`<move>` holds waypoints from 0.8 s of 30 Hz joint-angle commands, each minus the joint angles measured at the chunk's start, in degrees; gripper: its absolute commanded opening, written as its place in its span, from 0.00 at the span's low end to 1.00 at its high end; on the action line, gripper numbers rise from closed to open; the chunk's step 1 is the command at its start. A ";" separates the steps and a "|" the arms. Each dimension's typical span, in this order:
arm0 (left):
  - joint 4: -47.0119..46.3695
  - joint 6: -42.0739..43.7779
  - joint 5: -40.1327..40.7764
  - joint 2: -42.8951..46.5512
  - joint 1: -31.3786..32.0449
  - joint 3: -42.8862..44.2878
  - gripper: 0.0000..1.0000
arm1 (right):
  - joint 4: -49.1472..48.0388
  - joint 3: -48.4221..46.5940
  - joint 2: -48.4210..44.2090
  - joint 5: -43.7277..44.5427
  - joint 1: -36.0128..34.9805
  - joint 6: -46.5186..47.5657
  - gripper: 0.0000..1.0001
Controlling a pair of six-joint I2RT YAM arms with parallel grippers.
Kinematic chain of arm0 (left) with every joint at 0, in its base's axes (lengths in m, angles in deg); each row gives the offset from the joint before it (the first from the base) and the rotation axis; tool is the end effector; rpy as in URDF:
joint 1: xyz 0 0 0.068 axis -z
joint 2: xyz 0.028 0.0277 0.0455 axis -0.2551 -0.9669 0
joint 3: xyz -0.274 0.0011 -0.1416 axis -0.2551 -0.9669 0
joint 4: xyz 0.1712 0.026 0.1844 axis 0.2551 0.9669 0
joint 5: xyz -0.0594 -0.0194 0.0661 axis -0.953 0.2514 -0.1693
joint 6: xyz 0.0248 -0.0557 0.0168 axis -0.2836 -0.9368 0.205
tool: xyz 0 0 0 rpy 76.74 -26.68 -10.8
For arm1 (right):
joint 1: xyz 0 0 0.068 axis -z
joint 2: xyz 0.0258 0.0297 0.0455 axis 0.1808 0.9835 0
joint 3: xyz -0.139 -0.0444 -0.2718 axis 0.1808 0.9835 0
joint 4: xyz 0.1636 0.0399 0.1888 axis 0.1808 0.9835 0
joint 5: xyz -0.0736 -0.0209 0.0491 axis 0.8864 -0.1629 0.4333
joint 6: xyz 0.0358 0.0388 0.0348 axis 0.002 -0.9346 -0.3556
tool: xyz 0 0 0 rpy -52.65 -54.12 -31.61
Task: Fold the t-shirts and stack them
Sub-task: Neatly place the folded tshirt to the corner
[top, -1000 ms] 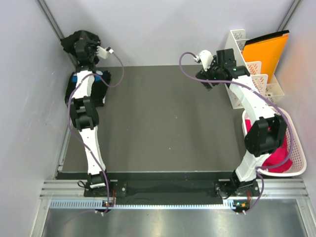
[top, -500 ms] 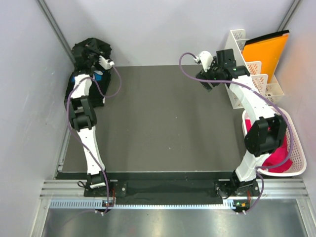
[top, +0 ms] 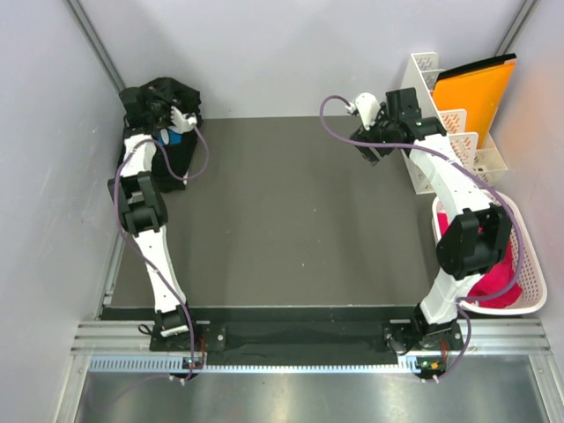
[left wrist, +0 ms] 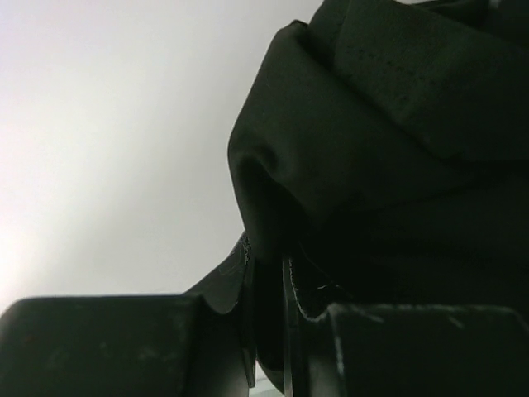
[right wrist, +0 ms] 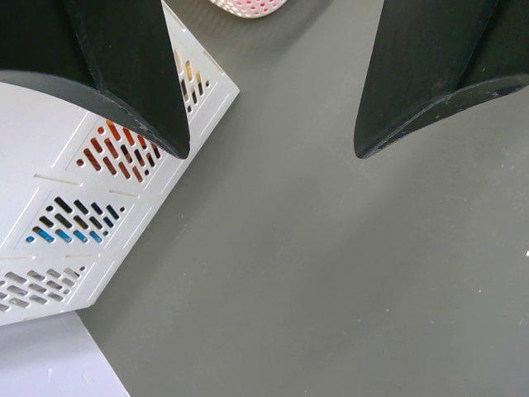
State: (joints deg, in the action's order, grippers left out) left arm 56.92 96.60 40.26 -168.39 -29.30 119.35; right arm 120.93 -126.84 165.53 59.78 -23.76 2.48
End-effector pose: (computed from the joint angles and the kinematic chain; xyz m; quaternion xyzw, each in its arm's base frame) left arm 0.5946 0.1233 0.2943 0.6770 0.2908 0.4644 0.4914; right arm 0.3904 0.0987 0.3754 -0.3976 0.8285 -0.0182 0.3940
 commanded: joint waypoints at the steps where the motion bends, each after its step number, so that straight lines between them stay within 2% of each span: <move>1: 3.02 28.42 -2.79 8.52 -2.00 -3.23 0.00 | 1.51 -4.27 -1.98 -0.49 0.77 0.72 0.80; 3: 4.16 32.72 -2.43 10.55 -2.26 -8.16 0.00 | 1.68 -4.36 -2.33 -0.31 0.69 0.81 0.80; 4: 4.95 34.48 0.53 12.30 -2.09 -9.57 0.00 | 1.68 -4.18 -2.59 -0.22 0.77 0.72 0.80; 8: 3.65 34.67 6.53 16.35 -1.47 -16.77 0.00 | 1.68 -3.04 -3.56 -0.31 0.69 0.64 0.80; 14: 7.68 33.27 11.71 23.47 -1.03 -21.88 0.00 | 1.86 -2.77 -3.83 -0.22 0.78 0.72 0.80; 20: 21.81 33.44 14.88 29.01 -1.03 -24.08 0.00 | 2.12 -4.62 -3.39 -1.10 0.69 0.81 0.80; 24: 22.19 35.02 16.72 30.87 -0.68 -27.69 0.00 | 2.47 -4.10 -3.91 -1.19 0.77 0.90 0.80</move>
State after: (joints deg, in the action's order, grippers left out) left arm 76.37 96.62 54.91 -141.44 -30.31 94.28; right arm 123.34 -128.37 165.03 59.54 -23.76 3.09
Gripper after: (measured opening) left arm 0.144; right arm 0.804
